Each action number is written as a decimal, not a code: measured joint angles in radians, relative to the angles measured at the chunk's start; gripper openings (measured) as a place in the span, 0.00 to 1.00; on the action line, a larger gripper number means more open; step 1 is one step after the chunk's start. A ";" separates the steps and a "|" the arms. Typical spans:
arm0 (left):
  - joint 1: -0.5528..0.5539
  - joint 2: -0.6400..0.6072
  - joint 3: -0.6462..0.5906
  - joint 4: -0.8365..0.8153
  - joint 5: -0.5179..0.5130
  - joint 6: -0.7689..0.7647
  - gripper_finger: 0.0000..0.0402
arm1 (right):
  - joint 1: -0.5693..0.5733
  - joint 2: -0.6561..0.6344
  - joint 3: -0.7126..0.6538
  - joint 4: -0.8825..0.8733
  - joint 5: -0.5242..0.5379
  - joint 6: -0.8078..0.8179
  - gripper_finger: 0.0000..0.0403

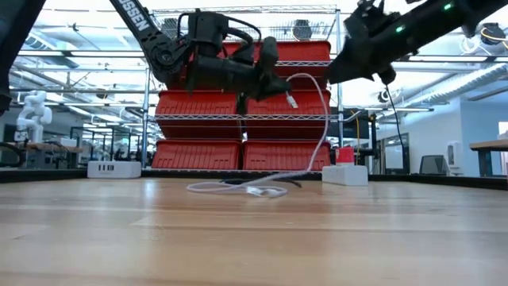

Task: Insert USB
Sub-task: Insert the purple charger cable into the red charger adapter

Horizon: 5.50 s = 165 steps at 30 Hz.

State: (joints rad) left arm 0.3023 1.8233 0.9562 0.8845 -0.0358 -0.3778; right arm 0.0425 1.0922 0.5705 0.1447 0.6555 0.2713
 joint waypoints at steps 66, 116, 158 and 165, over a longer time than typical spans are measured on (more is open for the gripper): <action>-0.052 -0.078 -0.001 0.078 0.081 0.080 0.17 | -0.042 0.350 0.219 0.140 0.176 -0.160 0.00; 0.176 -0.152 -0.377 0.032 0.370 0.104 0.19 | -0.635 0.321 -0.382 0.654 -0.435 -0.081 0.00; 0.158 -0.151 -0.376 -0.014 0.414 0.157 0.19 | -0.701 0.698 0.100 0.717 -1.115 -0.449 0.00; 0.153 -0.151 -0.376 -0.026 0.414 0.156 0.19 | -0.714 0.704 0.112 0.713 -1.103 -0.450 0.00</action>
State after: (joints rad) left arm 0.4553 1.6718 0.5804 0.8583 0.3782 -0.2218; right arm -0.6714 1.7962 0.6827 0.8577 -0.4477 -0.1784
